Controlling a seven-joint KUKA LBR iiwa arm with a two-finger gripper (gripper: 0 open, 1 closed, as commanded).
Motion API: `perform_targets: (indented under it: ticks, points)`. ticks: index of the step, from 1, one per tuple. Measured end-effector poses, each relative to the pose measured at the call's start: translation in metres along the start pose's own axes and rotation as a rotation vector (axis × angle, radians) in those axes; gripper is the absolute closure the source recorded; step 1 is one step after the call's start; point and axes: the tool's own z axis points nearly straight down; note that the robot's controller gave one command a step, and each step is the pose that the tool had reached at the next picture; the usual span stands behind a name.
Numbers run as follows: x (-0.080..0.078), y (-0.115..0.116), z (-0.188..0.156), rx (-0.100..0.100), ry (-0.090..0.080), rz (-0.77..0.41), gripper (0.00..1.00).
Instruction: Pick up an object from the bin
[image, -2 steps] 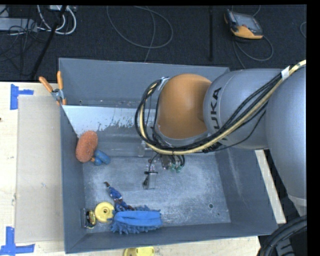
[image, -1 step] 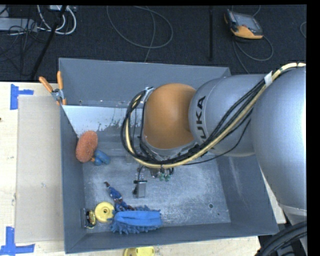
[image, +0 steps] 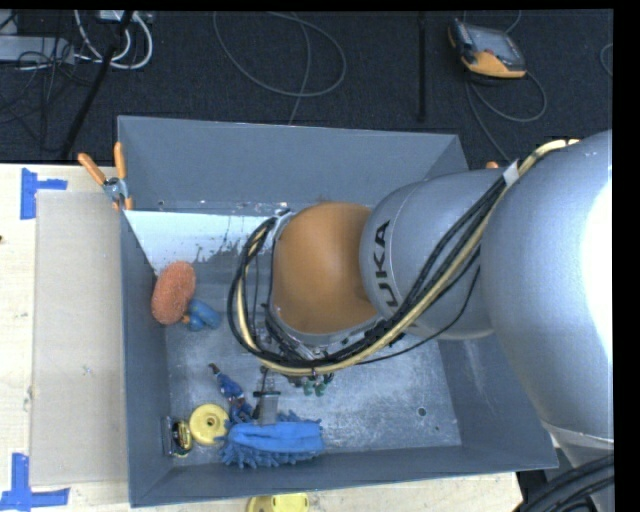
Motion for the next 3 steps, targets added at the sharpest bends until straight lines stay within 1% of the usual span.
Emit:
perform_targets:
  ticks: [1, 2, 3]
  points:
    - [0.06, -0.002, 0.037, 0.003, -0.002, -0.172, 1.0]
    - [0.06, -0.002, 0.037, 0.002, -0.001, -0.17, 1.0]
    - [0.047, -0.011, 0.025, 0.003, 0.002, -0.18, 1.0]
